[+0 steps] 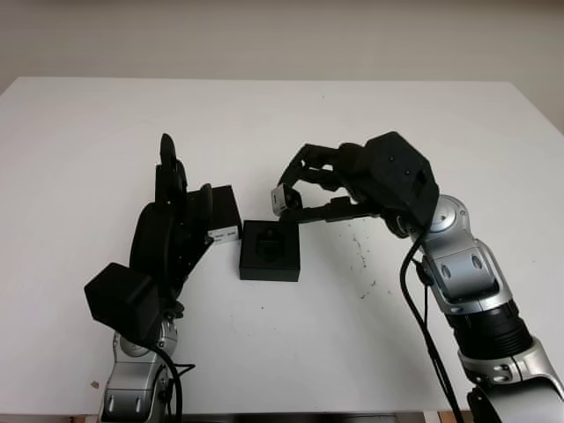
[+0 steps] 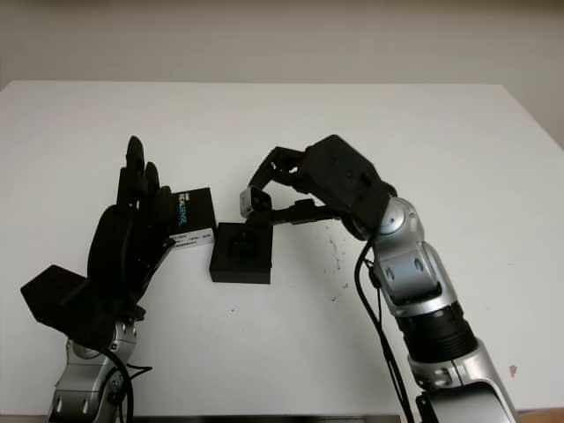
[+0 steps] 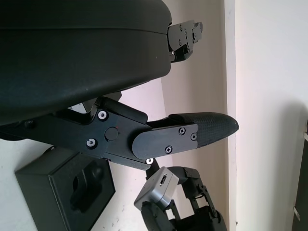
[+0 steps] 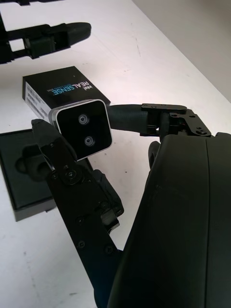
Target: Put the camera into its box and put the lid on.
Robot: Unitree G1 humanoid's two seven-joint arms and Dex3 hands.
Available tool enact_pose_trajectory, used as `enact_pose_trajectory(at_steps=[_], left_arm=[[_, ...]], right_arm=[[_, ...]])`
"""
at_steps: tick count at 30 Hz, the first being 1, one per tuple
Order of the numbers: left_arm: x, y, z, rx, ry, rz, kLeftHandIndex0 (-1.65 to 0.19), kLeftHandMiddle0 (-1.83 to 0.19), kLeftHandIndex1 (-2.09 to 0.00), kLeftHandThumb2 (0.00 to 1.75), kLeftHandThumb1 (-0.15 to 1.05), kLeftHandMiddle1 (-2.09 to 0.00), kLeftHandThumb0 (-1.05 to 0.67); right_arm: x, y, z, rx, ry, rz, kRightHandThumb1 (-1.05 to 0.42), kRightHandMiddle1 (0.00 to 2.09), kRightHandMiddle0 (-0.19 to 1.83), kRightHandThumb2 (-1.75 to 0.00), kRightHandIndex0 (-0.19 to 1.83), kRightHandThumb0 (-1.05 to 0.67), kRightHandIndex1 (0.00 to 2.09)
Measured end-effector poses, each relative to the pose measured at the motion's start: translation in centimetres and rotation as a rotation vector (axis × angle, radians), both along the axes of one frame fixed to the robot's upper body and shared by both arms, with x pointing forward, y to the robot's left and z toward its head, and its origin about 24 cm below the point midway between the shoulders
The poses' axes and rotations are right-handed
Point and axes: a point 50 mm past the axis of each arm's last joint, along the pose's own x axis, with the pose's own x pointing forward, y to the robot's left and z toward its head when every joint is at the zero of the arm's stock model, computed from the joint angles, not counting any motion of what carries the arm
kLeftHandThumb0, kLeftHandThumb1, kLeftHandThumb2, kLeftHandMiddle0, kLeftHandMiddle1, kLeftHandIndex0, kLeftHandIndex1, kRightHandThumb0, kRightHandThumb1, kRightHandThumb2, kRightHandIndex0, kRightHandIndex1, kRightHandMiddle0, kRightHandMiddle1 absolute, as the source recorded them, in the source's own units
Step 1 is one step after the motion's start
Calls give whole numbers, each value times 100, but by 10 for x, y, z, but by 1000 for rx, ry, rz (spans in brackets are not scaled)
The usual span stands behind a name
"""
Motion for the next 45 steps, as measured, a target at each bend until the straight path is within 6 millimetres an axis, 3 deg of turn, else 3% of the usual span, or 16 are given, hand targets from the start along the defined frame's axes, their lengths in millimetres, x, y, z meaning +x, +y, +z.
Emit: enact_pose_trajectory(at_steps=[15,45], left_arm=[[4,-8,6,-9,-8,-10,19,19,0,53,105,0,-75],[3,-10,11,-26,-22,-4,19,19,0,50,105,0,-74]], right_arm=[[-13,8,-16,74,58,-70,-94,184,21,-6,26,-33,5],[-10,12,-30,-1,73,-57,-93,189,22,-5,29,-33,6]])
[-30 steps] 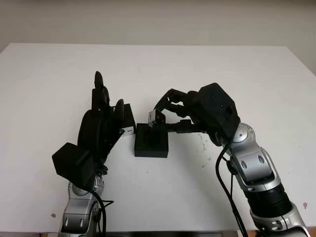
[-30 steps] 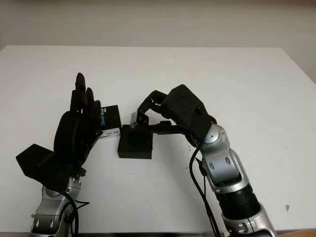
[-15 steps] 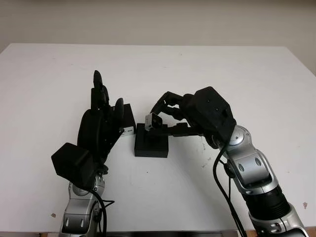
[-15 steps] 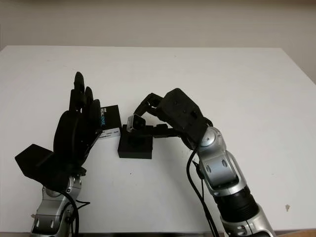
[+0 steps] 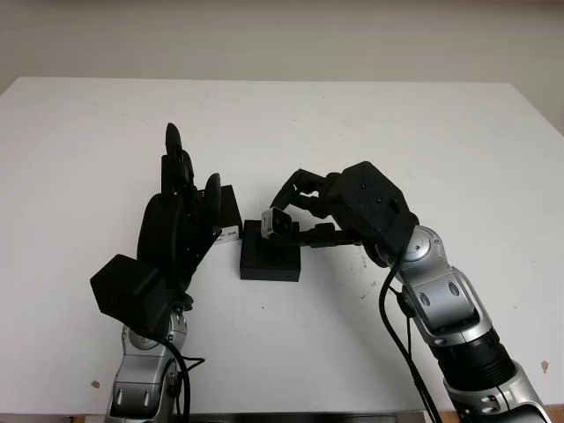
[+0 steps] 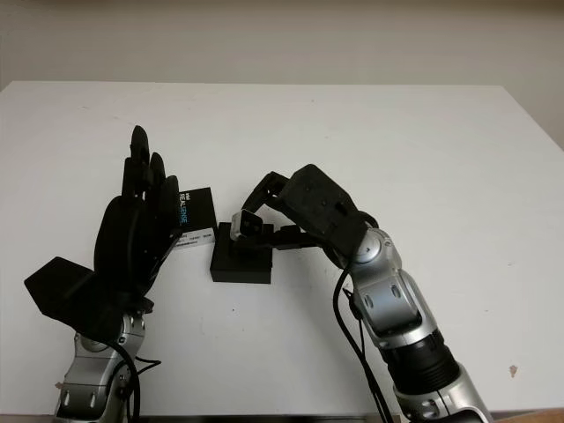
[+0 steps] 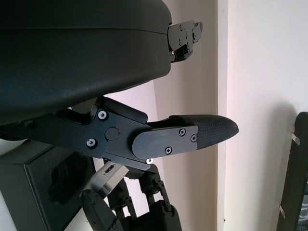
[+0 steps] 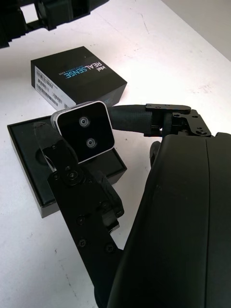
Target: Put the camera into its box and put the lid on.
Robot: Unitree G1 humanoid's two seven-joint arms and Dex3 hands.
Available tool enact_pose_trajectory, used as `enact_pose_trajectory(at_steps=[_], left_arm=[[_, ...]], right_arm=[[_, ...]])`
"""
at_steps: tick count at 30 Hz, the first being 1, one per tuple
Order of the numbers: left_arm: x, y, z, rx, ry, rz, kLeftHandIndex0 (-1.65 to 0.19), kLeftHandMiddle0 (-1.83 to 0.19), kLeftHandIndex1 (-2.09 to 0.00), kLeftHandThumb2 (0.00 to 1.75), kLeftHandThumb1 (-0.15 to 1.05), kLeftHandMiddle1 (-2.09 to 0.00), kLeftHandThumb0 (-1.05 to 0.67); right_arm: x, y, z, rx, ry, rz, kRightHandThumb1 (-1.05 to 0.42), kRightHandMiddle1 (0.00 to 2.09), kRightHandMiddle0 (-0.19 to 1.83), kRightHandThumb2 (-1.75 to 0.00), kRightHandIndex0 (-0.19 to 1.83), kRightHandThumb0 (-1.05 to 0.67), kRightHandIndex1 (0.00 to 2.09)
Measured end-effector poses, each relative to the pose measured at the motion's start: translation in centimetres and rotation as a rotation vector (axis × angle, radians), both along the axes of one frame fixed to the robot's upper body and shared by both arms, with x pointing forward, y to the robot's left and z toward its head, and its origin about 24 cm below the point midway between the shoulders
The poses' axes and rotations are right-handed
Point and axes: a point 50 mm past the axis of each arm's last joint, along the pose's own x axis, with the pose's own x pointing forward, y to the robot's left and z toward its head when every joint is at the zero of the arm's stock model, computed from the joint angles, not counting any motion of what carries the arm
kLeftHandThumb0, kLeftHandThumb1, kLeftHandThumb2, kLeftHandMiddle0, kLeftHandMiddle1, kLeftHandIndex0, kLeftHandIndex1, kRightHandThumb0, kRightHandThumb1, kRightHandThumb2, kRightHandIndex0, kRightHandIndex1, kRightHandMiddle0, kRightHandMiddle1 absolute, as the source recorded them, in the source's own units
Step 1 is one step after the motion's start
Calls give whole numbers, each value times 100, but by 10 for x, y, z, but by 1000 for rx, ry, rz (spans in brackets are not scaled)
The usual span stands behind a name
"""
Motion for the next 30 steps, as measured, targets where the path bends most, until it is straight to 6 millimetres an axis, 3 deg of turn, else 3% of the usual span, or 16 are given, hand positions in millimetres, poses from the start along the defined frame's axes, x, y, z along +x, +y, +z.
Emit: enact_pose_trajectory(at_steps=[30], left_arm=[[0,0,2,2,-1,0,19,19,0,50,105,0,-74]], right_arm=[[-2,6,-11,-63,27,47,-93,183,27,-5,31,-35,6]])
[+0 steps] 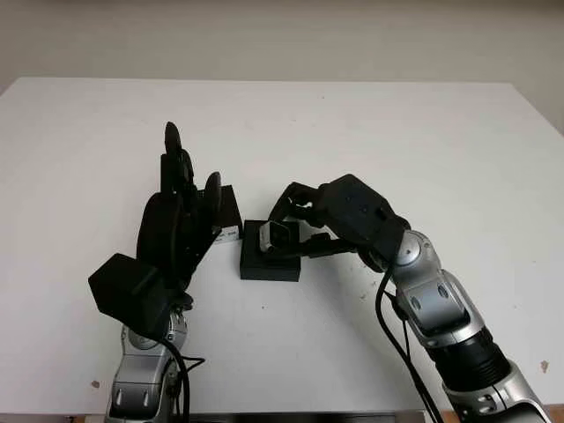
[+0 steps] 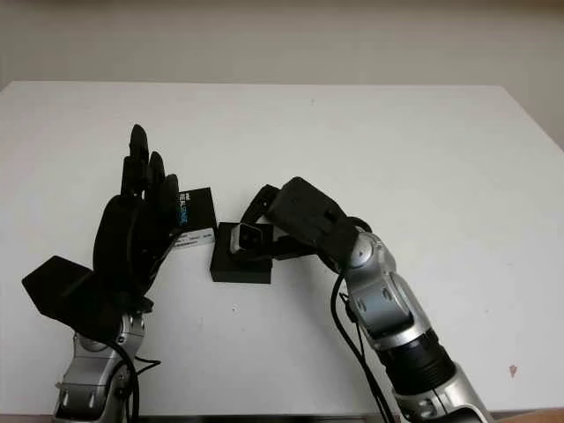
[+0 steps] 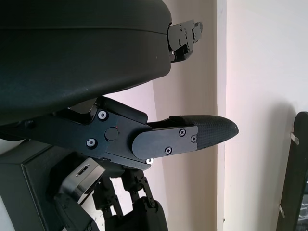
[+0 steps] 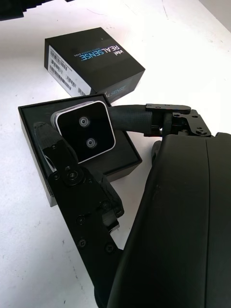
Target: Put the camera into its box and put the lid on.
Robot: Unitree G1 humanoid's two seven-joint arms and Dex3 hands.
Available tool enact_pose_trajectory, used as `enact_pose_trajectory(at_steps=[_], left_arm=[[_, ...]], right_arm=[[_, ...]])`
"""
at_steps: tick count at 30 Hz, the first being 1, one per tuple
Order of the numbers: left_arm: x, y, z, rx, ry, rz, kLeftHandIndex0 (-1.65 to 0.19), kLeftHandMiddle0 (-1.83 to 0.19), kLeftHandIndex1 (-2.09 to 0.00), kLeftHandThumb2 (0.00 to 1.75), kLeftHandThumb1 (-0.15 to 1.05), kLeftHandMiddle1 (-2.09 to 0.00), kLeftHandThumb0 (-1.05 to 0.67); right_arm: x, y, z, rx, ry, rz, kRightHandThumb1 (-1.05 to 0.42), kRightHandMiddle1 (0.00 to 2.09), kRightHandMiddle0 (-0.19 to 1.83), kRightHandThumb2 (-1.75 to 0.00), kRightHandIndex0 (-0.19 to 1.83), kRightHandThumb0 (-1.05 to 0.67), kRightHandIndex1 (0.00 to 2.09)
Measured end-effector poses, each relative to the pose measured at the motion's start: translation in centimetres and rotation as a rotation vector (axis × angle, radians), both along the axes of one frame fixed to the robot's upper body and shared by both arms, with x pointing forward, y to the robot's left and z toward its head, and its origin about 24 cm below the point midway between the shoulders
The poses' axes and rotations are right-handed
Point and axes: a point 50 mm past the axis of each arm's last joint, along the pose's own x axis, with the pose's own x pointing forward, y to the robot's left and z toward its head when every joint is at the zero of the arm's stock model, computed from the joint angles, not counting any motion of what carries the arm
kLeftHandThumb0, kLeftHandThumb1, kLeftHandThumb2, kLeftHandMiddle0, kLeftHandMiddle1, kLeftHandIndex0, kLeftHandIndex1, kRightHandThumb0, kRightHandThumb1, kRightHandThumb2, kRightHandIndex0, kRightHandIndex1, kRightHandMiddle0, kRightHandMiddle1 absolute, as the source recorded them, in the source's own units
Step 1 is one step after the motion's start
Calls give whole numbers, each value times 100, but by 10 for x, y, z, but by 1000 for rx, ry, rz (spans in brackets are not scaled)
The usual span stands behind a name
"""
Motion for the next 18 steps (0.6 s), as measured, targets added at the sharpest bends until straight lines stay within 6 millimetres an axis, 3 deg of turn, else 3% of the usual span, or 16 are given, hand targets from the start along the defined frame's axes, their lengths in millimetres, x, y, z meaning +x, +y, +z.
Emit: enact_pose_trajectory(at_steps=[18], left_arm=[[-1,0,-1,1,3,1,19,19,0,50,105,0,-74]], right_arm=[[1,0,-4,-33,-60,26,-94,186,28,-6,31,-36,6]])
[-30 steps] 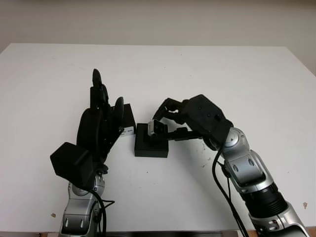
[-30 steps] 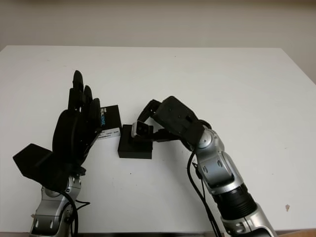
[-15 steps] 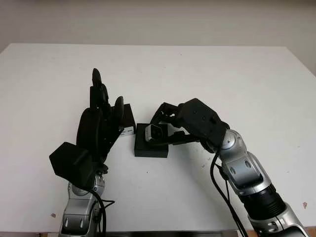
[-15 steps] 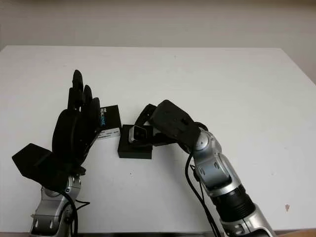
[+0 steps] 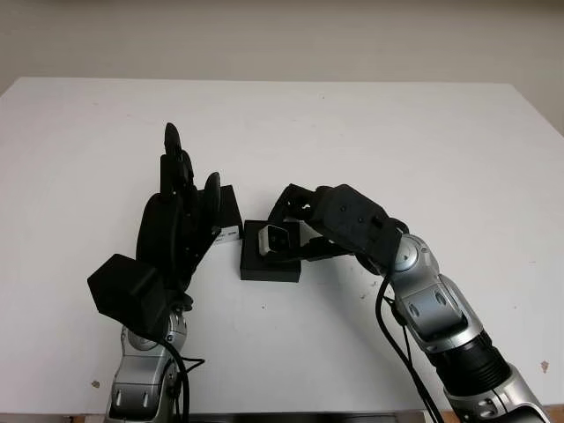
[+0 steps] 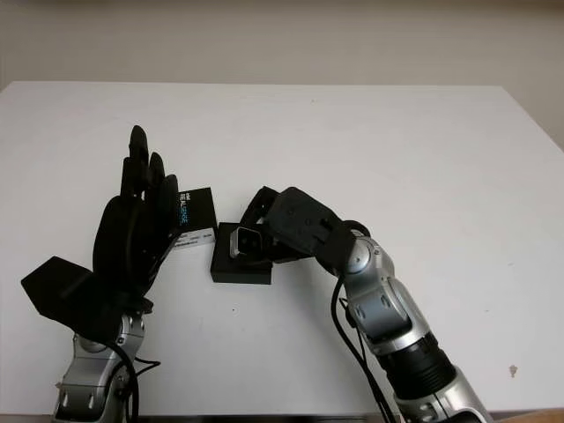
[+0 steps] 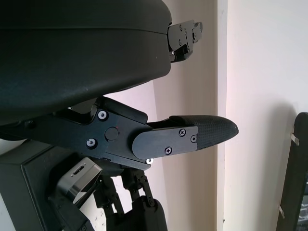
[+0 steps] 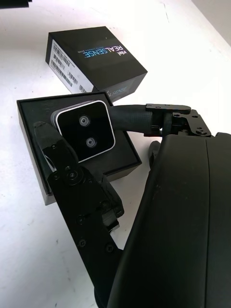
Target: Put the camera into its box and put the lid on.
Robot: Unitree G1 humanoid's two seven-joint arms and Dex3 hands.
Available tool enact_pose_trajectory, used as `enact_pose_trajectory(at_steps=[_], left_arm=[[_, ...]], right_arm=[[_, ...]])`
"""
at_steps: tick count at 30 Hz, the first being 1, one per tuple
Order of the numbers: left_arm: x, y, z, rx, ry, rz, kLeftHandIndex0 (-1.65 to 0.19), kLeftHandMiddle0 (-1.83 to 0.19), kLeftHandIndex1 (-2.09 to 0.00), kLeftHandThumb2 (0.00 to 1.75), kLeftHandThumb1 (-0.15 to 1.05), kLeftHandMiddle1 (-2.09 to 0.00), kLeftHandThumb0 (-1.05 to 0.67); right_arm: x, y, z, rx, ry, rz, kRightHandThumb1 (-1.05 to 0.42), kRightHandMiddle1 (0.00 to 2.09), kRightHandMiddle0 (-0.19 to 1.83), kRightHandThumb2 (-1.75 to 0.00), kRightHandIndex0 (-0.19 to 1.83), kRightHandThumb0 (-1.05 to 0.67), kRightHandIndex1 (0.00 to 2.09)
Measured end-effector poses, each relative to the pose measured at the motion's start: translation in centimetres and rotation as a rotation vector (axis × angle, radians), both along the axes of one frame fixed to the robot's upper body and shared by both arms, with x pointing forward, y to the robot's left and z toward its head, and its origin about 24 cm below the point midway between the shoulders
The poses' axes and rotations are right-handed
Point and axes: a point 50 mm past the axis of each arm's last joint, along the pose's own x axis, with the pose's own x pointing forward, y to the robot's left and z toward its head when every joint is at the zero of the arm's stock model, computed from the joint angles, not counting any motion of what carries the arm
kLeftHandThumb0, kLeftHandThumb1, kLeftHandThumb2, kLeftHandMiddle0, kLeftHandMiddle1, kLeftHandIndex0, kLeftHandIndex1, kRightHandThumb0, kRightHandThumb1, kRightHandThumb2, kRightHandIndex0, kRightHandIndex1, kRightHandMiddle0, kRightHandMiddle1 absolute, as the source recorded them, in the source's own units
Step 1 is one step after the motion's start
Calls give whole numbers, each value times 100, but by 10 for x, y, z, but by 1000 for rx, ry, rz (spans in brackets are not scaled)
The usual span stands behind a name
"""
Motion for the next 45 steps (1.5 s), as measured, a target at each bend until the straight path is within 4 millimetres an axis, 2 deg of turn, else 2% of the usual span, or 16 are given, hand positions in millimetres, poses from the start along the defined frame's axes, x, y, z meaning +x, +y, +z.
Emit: enact_pose_trajectory(at_steps=[20,24,26,29,31,39,45], left_arm=[[-1,1,1,2,-5,-10,19,19,0,49,105,0,-75],[-1,1,1,3,-6,-11,19,19,0,49,105,0,-75],[-1,1,1,1,-6,-11,19,19,0,49,105,0,-75],[-2,1,2,1,-8,-10,19,19,0,49,105,0,-74],[-2,1,2,1,-9,-10,19,19,0,49,105,0,-74],[-3,1,2,-2,-3,-8,19,19,0,48,105,0,-74],[-4,1,3,3,-18,-10,19,19,0,50,105,0,-73]], right_arm=[[4,-4,-2,-45,-42,-30,-95,185,27,-6,35,-35,8],[4,-4,-1,-50,-41,-33,-94,184,19,-5,25,-40,3],[4,-4,-2,-50,-32,-30,-91,166,0,-5,19,-46,2],[3,-5,-2,-68,-34,-6,-89,118,-8,-5,9,-53,2],[3,-6,-1,-85,-59,13,-89,97,-9,-5,4,-55,3],[1,-7,-1,-107,-125,63,-88,80,-13,-5,0,-58,4],[1,-7,6,-140,-266,139,-90,69,-18,-6,0,-65,4]])
